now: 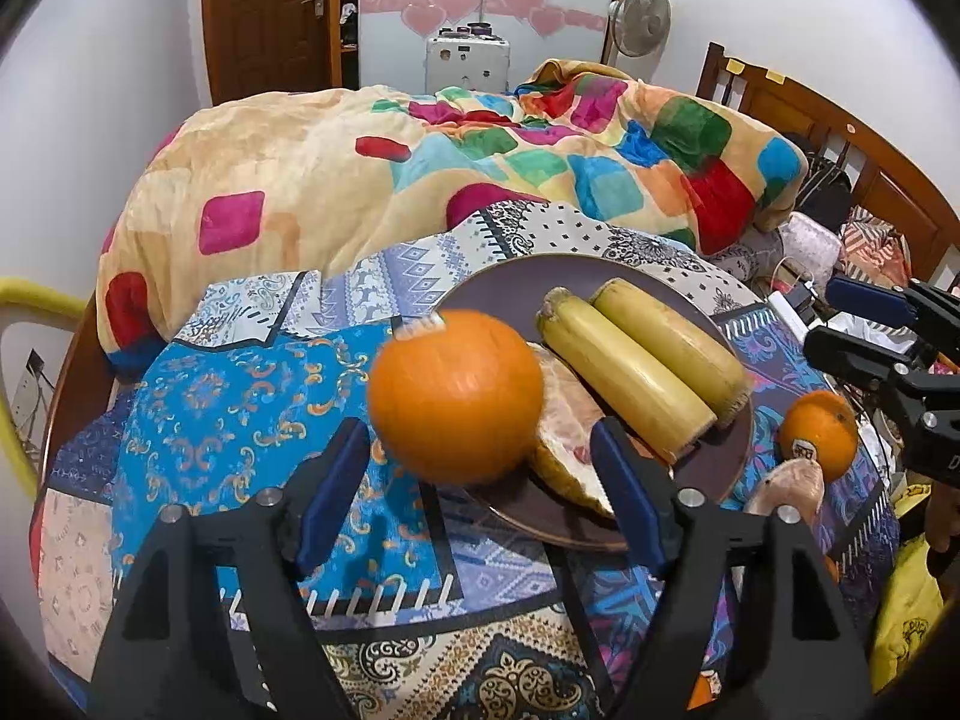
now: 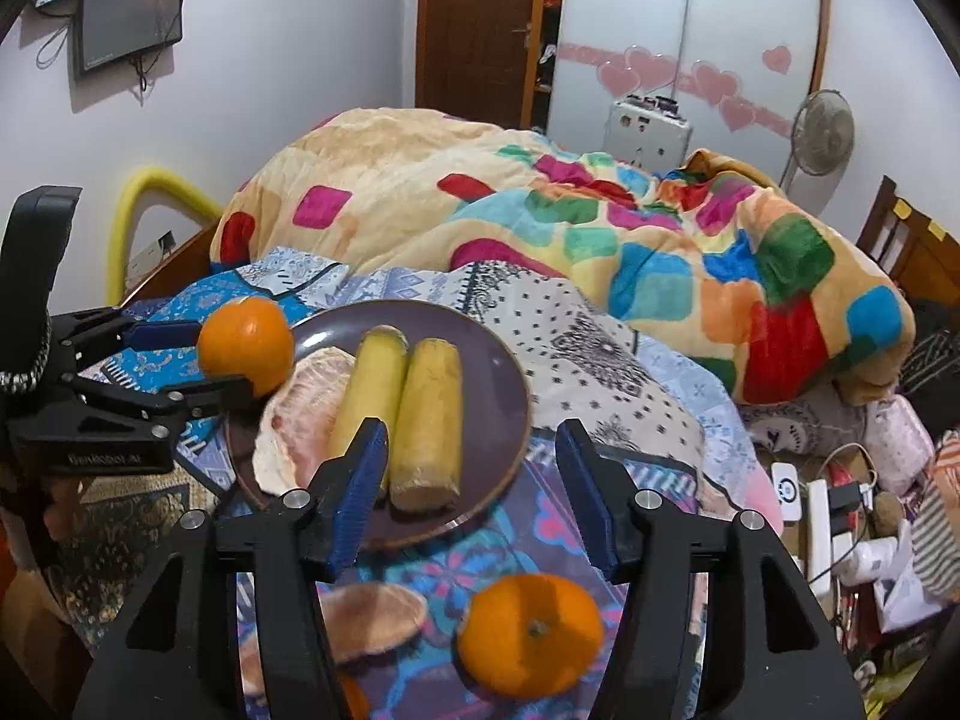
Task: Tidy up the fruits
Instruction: 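Lower the yellow fruit beside the other on the plate with right while left places the Dole orange, then grasp a tangerine with the right tool while the left grasps the second pomelo slice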
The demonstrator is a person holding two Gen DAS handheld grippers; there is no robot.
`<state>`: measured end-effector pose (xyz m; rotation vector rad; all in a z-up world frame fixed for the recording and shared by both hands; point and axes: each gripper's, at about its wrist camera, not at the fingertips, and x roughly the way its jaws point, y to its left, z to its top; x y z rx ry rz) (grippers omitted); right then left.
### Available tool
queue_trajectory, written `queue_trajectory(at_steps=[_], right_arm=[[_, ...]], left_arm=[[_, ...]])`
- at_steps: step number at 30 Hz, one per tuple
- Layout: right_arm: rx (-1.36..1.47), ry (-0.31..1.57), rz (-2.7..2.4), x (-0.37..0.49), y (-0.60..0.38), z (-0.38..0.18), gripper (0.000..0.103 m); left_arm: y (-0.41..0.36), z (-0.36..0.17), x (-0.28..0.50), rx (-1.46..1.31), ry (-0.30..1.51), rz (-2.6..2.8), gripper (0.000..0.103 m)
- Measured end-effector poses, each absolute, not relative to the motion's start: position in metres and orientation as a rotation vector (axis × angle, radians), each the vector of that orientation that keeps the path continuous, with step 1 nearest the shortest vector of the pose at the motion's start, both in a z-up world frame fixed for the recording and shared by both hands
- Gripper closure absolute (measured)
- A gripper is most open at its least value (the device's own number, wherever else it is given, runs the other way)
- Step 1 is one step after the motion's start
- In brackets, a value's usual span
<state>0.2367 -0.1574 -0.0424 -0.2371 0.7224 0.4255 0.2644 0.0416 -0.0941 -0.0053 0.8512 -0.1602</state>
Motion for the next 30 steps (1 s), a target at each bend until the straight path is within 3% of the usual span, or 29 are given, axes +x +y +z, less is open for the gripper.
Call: queue_trajectory(at_steps=[18, 22, 30], right_arm=[[-0.222, 0.706, 0.404, 0.202, -0.202, -0.063, 0.048], [-0.215, 0.718, 0.410, 0.195, -0.208, -0.071, 0.039], [-0.213, 0.772, 0.407, 0.198, -0.209, -0.096, 0.038]], left_arm=[[0.044, -0.098, 0.238, -0.013, 0.823, -0.135, 0.026], [0.042, -0.096, 0.222, -0.015, 0.804, -0.128, 0.026], [0.034, -0.101, 0.206, -0.001, 0.802, -0.141, 0.026]])
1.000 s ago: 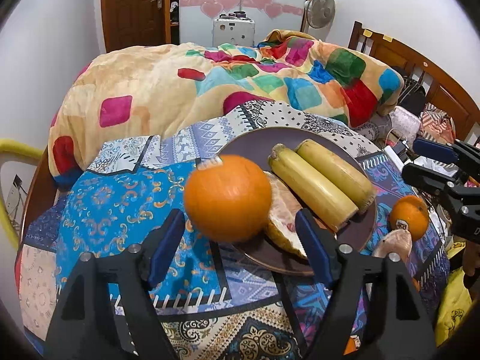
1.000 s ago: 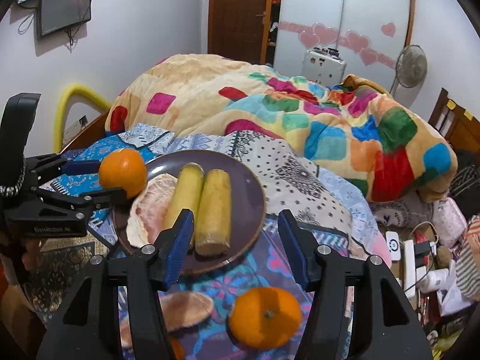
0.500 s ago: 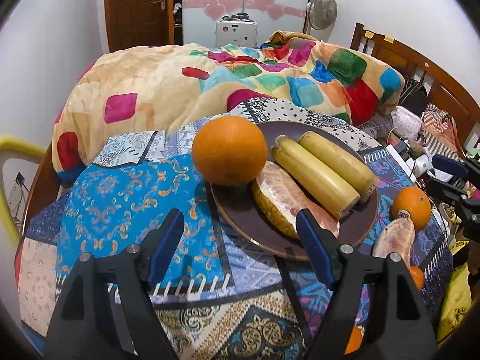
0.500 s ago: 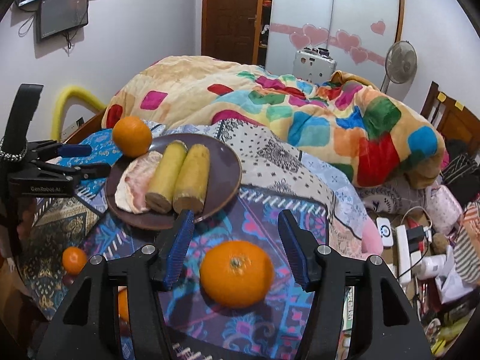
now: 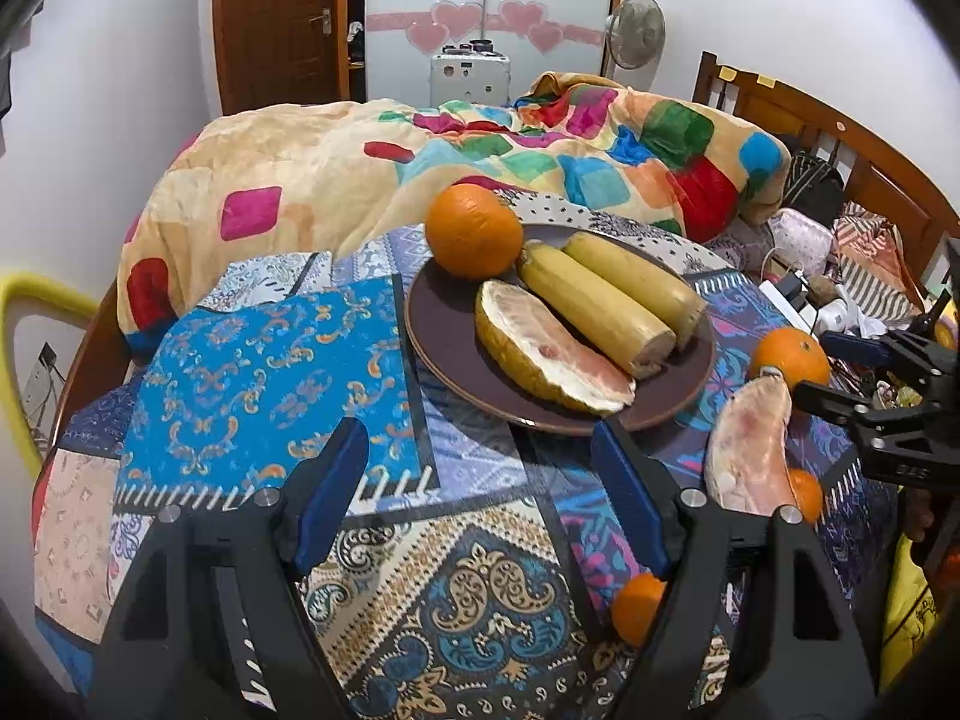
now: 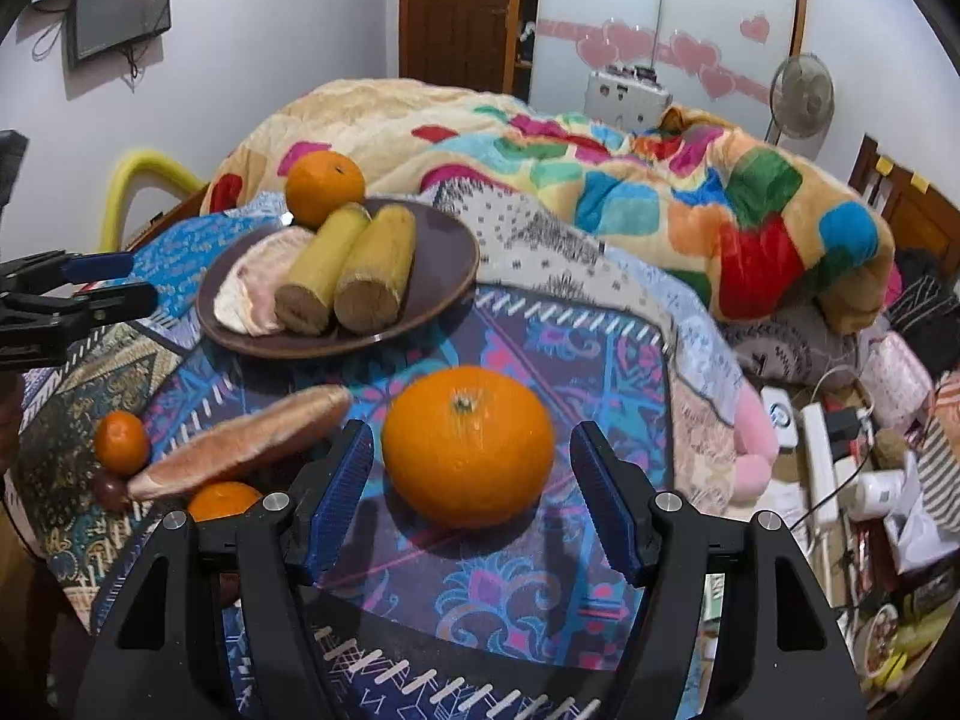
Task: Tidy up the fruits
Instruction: 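Grasp a tangerine with the right tool while the left grasps the second pomelo slice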
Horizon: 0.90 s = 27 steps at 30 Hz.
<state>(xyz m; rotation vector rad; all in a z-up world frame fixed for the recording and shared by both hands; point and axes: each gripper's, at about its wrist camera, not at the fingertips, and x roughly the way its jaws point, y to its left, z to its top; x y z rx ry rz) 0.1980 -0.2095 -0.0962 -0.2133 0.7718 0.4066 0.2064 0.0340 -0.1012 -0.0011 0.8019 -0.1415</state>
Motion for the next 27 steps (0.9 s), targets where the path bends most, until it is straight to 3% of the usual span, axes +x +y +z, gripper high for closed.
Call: queue_trajectory(at_steps=[12, 27], right_arm=[[-0.153, 0.818, 0.427, 0.207, -0.211, -0.111, 0.040], [-0.116, 0.754, 0.451, 0.162, -0.241, -0.092, 0.041]], left_arm=[[0.022, -0.102, 0.199, -0.014, 0.819, -0.169, 0.026], [-0.052, -0.087, 0.194, 0.042, 0.860, -0.268, 0.026]])
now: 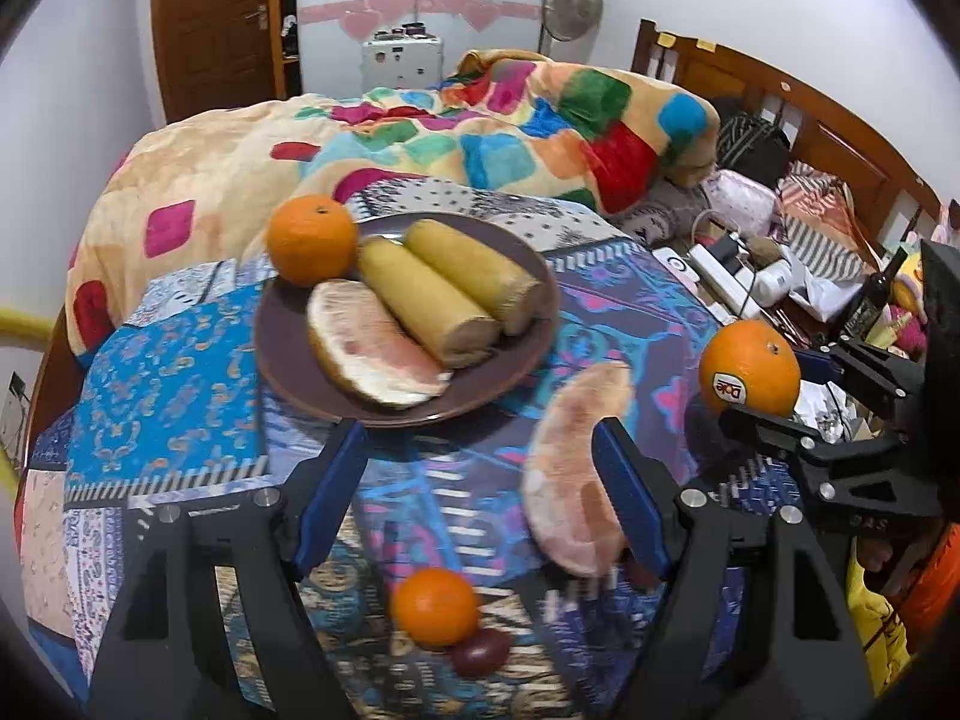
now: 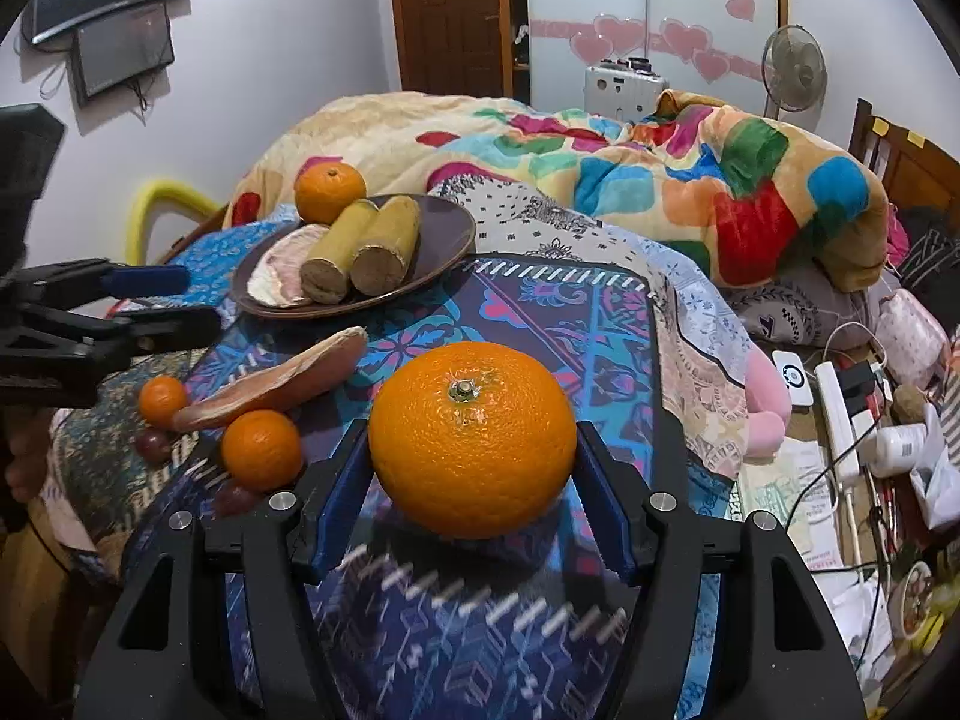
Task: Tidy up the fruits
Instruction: 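Grasp a tangerine with the right tool while the left grasps the second pomelo slice, then carry the tangerine toward the plate with right while left carries the pomelo slice there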
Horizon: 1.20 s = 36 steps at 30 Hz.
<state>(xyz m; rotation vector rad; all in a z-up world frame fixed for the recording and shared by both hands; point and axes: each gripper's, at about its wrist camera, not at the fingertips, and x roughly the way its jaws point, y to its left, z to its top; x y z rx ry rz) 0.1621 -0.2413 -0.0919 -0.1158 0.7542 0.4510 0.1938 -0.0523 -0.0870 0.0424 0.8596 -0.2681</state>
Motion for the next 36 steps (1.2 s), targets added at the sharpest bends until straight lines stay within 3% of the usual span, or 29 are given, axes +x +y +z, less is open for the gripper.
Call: queue_trajectory(at_steps=[4, 14, 25, 36], right_arm=[[-0.106, 0.730, 0.459, 0.155, -0.249, -0.088, 0.041], [-0.071, 0.727, 0.453, 0.161, -0.271, -0.095, 0.041], [-0.063, 0.717, 0.457, 0.164, -0.272, -0.092, 0.041], [-0.054, 0.672, 0.483, 0.169, -0.252, -0.074, 0.041]], left_arm=[[-0.077, -0.090, 0.196, 0.088, 0.871, -0.284, 0.026], [-0.109, -0.118, 0.220, 0.127, 0.993, -0.317, 0.059], [-0.101, -0.113, 0.219, 0.172, 0.946, -0.315, 0.079], [-0.066, -0.070, 0.193, 0.110, 0.836, -0.309, 0.083]])
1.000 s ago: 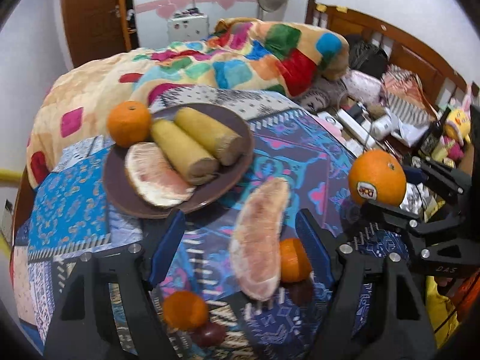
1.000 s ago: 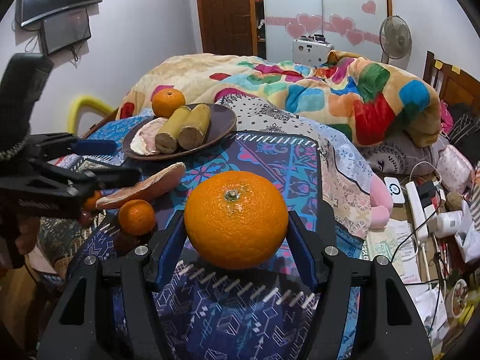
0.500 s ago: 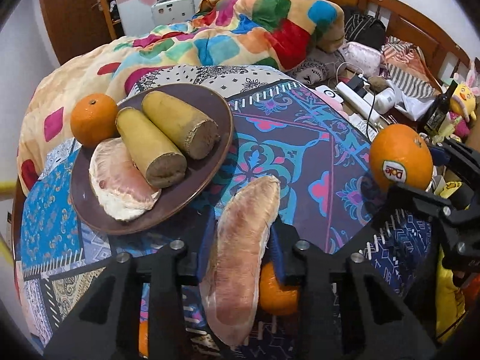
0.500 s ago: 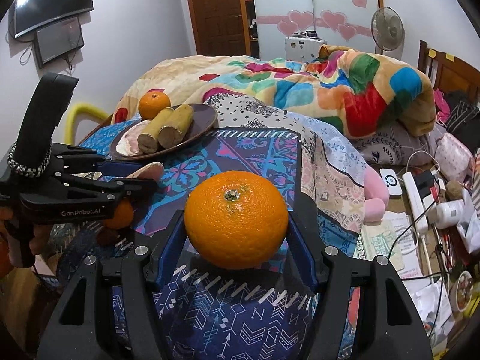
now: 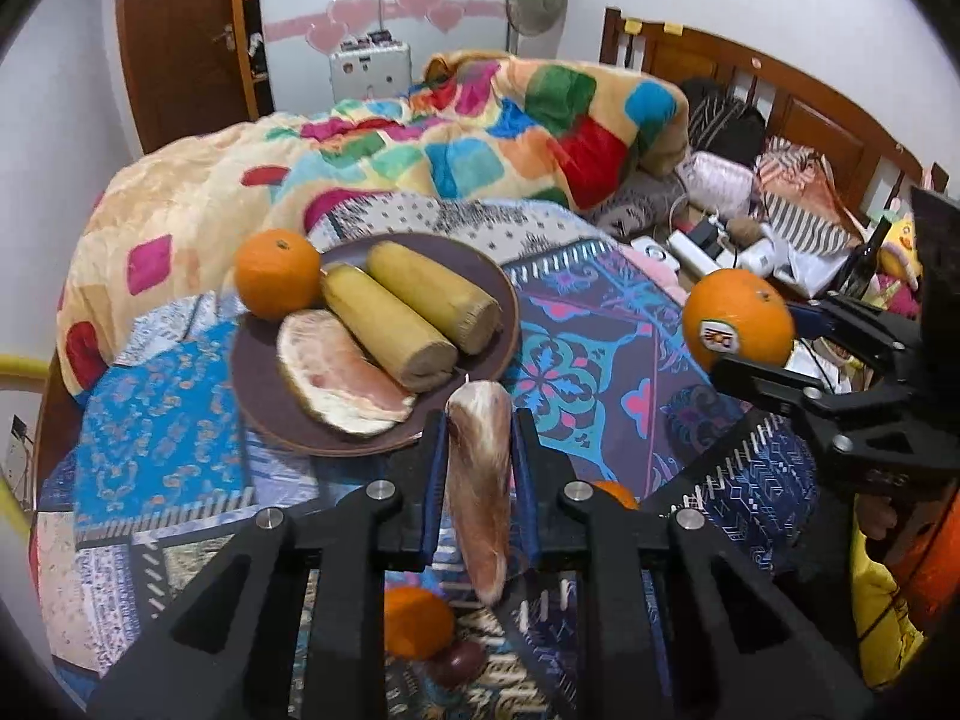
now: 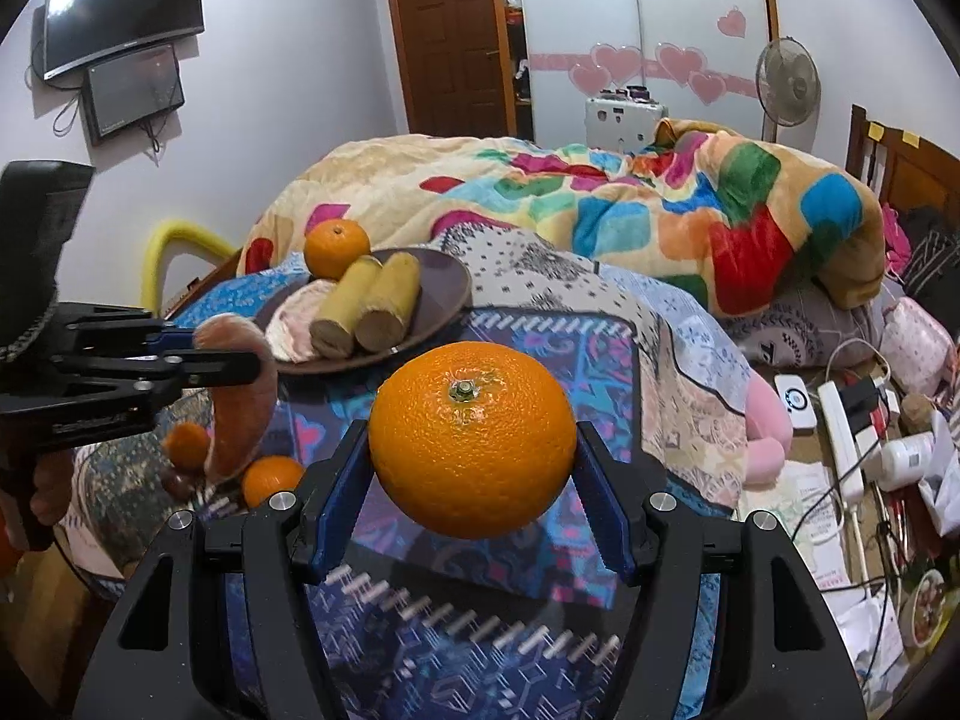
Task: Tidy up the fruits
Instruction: 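Carry the tangerine toward the plate with right while left carries the pomelo slice there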
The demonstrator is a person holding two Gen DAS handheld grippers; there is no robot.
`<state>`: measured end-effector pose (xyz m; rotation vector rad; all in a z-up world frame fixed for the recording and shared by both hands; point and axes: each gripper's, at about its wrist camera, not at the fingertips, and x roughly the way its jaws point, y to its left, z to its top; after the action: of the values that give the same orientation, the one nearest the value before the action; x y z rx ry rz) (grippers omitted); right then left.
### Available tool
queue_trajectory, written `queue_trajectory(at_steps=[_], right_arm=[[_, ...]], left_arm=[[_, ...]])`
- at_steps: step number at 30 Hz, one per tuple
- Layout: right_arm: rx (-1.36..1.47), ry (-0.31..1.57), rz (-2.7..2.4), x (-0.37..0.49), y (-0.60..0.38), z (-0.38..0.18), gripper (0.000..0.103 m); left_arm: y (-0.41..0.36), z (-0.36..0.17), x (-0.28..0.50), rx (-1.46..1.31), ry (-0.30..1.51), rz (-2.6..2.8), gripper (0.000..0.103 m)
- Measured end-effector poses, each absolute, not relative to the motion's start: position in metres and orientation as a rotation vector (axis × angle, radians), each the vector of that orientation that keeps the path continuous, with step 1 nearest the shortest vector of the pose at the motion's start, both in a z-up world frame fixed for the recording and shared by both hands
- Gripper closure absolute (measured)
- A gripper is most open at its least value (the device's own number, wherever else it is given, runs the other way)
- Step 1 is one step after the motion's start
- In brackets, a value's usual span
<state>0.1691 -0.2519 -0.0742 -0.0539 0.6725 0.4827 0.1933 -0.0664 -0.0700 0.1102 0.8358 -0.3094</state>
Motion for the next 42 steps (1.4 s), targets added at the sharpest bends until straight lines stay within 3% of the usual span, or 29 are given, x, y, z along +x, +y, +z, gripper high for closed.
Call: queue_trajectory(at_steps=[16, 31, 39, 42], right_arm=[[-0.045, 0.633, 0.518, 0.200, -0.212, -0.052, 0.041], [-0.114, 0.667, 0.543, 0.251, -0.158, -0.051, 0.041], [-0.136, 0.694, 0.522, 0.265, -0.150, -0.057, 0.041], [-0.137, 0.697, 0.515, 0.269, -0.148, -0.055, 0.041]], left_arm=[[-0.013, -0.024, 0.203, 0.087, 0.704, -0.197, 0.083], [-0.002, -0.049, 0.257, 0.226, 0.624, -0.048, 0.083], [-0.001, -0.072, 0.265, 0.202, 0.691, -0.114, 0.082], [-0.001, -0.071, 0.262, 0.141, 0.740, -0.179, 0.069]])
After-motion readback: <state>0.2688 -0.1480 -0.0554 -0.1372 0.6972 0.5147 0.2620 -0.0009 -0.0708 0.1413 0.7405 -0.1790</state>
